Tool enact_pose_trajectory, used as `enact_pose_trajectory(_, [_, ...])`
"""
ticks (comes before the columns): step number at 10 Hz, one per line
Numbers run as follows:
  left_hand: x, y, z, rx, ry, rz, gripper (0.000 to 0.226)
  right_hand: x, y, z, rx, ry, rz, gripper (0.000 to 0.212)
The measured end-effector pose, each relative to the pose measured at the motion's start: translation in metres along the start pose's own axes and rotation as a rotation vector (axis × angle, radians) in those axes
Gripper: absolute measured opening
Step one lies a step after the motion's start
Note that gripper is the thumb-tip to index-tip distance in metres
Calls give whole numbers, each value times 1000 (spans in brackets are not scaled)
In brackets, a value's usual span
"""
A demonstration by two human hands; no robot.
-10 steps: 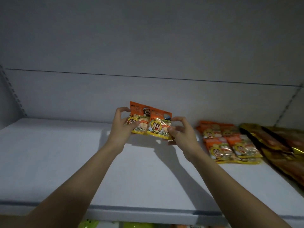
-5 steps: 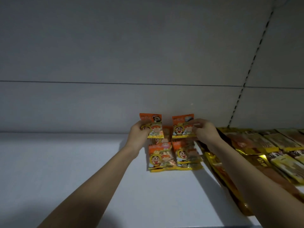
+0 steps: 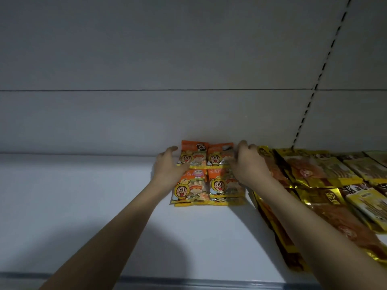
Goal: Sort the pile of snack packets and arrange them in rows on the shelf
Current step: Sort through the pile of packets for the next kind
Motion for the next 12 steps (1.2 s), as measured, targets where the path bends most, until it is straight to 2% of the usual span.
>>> enact_pose_trajectory(1, [7,2,-25,114,120,-114,66,-2,-4,-16,146,-97,10,44])
enact_pose_trajectory(2, [15,-6,-34,205,221,-202,68,-2,-13,-28,286,-144,32,46])
enact_pose_trajectory(4, [8,-6,-46,274,191,-86,32,6,-9,-41,403,-125,-31,62])
enact_pose_trajectory(5, [3,-1,-53,334,143,33,30,6,-7,-50,481,-101,-73,74])
enact_pose_trajectory(6, [7,3,-52,371,177,95,32,7,-5,-55,521,-74,-85,75])
enact_pose_trajectory(7, [7,12,-35,315,129,118,50,8,6,-48,450,-78,-82,68])
enact_pose_trajectory(8, [-6,21,-8,173,40,108,69,11,18,-22,200,-105,22,48])
enact_pose_trajectory(9, [-19,12,11,211,103,-53,45,13,8,9,151,-201,124,40])
enact_pose_trajectory(10, [-21,-3,25,290,168,-57,30,13,-18,32,253,-278,193,44])
enact_pose_trajectory(11, [-18,-15,39,342,157,-12,26,11,-34,46,283,-290,230,36])
enact_pose_trajectory(12, [-14,-21,47,369,155,64,25,5,-42,50,249,-316,245,46])
Point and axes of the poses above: each hand's wrist, its own z-axis towards the middle knuckle, its own y-axis out of the back of the hand, x = y × z, the point moved 4 cm from there along z, towards the middle knuckle, and after that the axes turned 1 degree about y, right-handed, at the moved point
